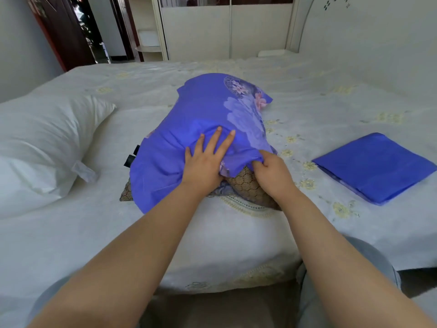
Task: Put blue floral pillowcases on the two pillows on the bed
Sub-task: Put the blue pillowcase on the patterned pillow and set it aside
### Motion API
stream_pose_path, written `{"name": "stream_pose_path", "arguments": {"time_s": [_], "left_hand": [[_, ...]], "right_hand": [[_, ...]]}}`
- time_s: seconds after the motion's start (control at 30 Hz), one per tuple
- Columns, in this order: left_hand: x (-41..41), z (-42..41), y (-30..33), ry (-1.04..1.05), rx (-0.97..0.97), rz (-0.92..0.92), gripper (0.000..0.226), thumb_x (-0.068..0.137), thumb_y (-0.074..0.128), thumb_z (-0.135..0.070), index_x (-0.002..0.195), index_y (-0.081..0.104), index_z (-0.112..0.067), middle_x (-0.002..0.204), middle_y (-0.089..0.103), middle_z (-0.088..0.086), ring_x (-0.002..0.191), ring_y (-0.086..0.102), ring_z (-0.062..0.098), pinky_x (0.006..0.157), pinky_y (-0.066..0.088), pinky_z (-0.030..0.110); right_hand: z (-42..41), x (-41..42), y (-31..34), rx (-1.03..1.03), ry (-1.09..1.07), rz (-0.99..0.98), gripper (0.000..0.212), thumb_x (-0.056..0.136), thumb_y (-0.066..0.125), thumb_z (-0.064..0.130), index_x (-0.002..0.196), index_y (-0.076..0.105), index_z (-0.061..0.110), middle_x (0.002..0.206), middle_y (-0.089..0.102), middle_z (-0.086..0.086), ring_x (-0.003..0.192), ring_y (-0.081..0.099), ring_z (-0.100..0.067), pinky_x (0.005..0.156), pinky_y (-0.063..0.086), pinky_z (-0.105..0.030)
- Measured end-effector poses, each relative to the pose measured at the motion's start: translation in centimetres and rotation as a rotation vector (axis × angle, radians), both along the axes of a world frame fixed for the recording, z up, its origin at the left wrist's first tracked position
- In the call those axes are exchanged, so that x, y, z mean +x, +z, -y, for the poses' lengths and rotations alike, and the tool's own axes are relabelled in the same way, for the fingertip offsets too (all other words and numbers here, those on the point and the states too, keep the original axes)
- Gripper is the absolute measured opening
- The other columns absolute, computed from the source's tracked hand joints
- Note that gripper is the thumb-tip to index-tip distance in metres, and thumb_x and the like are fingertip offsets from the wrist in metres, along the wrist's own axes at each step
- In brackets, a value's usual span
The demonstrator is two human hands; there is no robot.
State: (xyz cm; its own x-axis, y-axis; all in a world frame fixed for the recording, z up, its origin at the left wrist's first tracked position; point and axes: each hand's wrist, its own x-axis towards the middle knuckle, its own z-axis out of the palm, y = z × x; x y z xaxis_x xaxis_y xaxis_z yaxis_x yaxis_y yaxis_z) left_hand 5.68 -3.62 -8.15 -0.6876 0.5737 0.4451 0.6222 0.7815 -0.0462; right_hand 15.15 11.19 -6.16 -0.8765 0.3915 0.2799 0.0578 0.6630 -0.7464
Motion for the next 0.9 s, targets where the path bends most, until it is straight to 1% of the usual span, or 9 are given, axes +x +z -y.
{"name": "stream_pose_path", "arguments": {"time_s": [0.07,0.17,0.23,0.3,0.4,0.53,0.67,0.8,0.9], "left_hand": [[-1.2,0.0,0.1,0.032,0.012,0.071,0.094,0.083,0.058,-0.043,0.146,-0.012,-0.043,0.159,-0.003,-0.004,0.135,0.028,0.031,0.090,0.046,0.048],[-2.0,-0.2,0.0,0.128,-0.097,0.156,0.099,0.082,0.061,-0.023,0.147,-0.012,-0.039,0.159,0.001,0.004,0.122,0.038,0.033,0.076,0.048,0.036],[-2.0,-0.6,-0.1,0.160,-0.149,0.148,0.095,0.083,0.057,-0.017,0.148,-0.010,-0.036,0.157,0.013,0.010,0.117,0.043,0.036,0.073,0.046,0.036],[-2.0,-0.7,0.3,0.178,-0.186,0.130,0.086,0.084,0.055,-0.015,0.151,0.001,-0.026,0.145,0.031,0.016,0.111,0.048,0.037,0.068,0.043,0.037],[-2.1,-0.2,1.6,0.219,-0.255,0.095,0.060,0.083,0.056,-0.006,0.137,0.030,-0.006,0.118,0.051,0.017,0.097,0.058,0.036,0.061,0.037,0.035],[-1.5,0.9,2.6,0.238,-0.169,0.209,0.022,0.085,0.056,-0.009,0.106,0.052,-0.005,0.106,0.061,0.015,0.094,0.061,0.034,0.063,0.037,0.033],[0.7,0.2,2.6,0.210,0.043,0.279,0.032,0.086,0.053,-0.032,0.111,0.050,-0.011,0.108,0.060,0.014,0.097,0.059,0.036,0.069,0.041,0.035],[1.9,2.6,0.0,0.012,0.096,0.044,0.058,0.077,0.057,-0.044,0.126,0.048,-0.015,0.110,0.053,0.010,0.095,0.055,0.033,0.072,0.046,0.040],[1.6,6.5,-0.7,0.017,0.094,-0.136,0.049,0.073,0.047,-0.022,0.120,0.058,-0.017,0.102,0.058,0.008,0.085,0.056,0.033,0.067,0.046,0.038]], "right_hand": [[0.7,0.6,0.7,0.023,0.146,0.190,0.028,0.091,0.052,0.036,0.072,0.058,0.017,0.077,0.063,-0.003,0.083,0.058,-0.025,0.071,0.043,-0.031],[1.5,2.0,0.3,0.082,0.335,0.407,0.059,0.068,0.061,0.070,0.090,0.066,0.015,0.084,0.069,-0.003,0.083,0.064,-0.019,0.078,0.052,-0.034],[1.6,3.0,-0.2,0.110,0.342,0.519,0.073,0.053,0.065,0.075,0.087,0.065,0.011,0.078,0.067,-0.002,0.079,0.064,-0.021,0.075,0.052,-0.036],[2.6,3.7,-0.6,0.214,0.245,0.580,0.064,0.059,0.069,0.071,0.079,0.056,0.012,0.076,0.060,0.000,0.078,0.061,-0.021,0.067,0.047,-0.035],[5.1,3.8,-1.7,0.512,0.082,0.535,0.056,0.077,0.065,0.058,0.103,0.042,0.014,0.089,0.054,0.000,0.090,0.059,-0.027,0.062,0.037,-0.032],[4.2,1.9,-3.8,0.673,-0.074,0.402,0.035,0.092,0.046,0.012,0.126,0.037,0.010,0.107,0.062,-0.009,0.093,0.063,-0.032,0.063,0.035,-0.033],[-1.2,1.0,-3.6,0.498,-0.295,0.252,0.026,0.081,0.049,0.007,0.107,0.050,0.012,0.085,0.063,-0.013,0.070,0.056,-0.033,0.057,0.032,-0.029],[-2.9,1.2,-3.8,0.504,-0.334,0.198,0.023,0.077,0.051,0.003,0.099,0.051,0.010,0.083,0.060,-0.013,0.063,0.043,-0.028,0.052,0.026,-0.028],[-2.5,2.0,-4.1,0.522,-0.274,0.053,0.030,0.075,0.053,0.000,0.103,0.054,0.010,0.089,0.055,-0.012,0.069,0.048,-0.031,0.053,0.027,-0.029]]}}
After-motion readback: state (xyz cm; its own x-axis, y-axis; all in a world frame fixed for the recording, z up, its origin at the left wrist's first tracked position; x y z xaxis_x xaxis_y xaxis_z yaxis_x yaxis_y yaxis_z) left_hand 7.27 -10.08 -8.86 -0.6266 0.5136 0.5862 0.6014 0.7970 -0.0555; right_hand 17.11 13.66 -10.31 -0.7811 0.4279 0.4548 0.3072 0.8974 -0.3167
